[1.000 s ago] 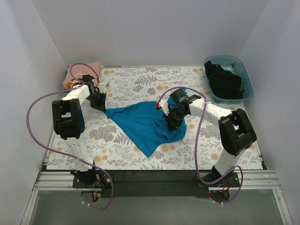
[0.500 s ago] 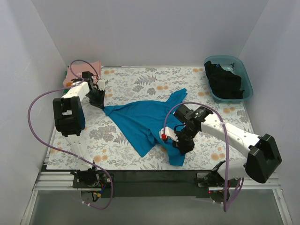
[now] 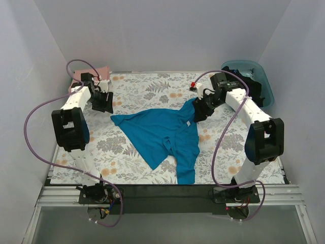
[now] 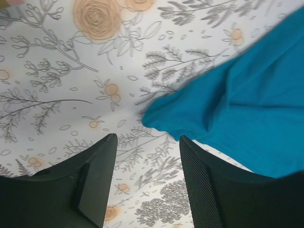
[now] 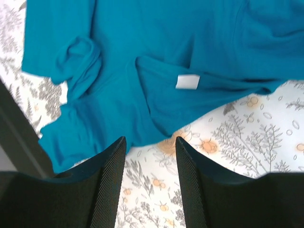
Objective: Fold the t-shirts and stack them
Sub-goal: Flatten the tshirt out
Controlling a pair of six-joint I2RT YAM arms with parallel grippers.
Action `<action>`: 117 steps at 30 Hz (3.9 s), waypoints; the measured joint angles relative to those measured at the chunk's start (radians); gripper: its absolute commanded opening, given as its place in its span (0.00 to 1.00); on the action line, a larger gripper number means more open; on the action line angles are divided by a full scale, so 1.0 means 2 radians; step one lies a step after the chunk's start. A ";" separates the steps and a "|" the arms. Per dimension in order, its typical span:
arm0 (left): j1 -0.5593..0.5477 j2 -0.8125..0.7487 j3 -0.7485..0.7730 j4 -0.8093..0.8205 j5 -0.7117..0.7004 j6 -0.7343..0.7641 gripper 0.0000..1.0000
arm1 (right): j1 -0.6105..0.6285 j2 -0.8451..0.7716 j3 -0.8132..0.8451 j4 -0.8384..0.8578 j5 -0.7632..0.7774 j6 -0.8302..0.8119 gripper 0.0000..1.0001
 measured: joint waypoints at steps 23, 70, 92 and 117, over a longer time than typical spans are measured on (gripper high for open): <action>-0.041 -0.073 -0.165 0.064 0.021 -0.063 0.41 | 0.102 0.075 -0.101 0.151 0.146 0.069 0.48; -0.032 0.050 0.089 0.054 0.006 -0.107 0.51 | 0.428 0.032 -0.156 0.123 0.032 0.013 0.59; -0.022 -0.054 -0.109 0.100 0.019 -0.072 0.41 | 0.213 0.053 -0.091 0.133 0.040 0.085 0.28; -0.070 -0.067 -0.198 0.194 -0.067 -0.089 0.37 | 0.252 0.070 -0.157 0.153 -0.009 0.090 0.31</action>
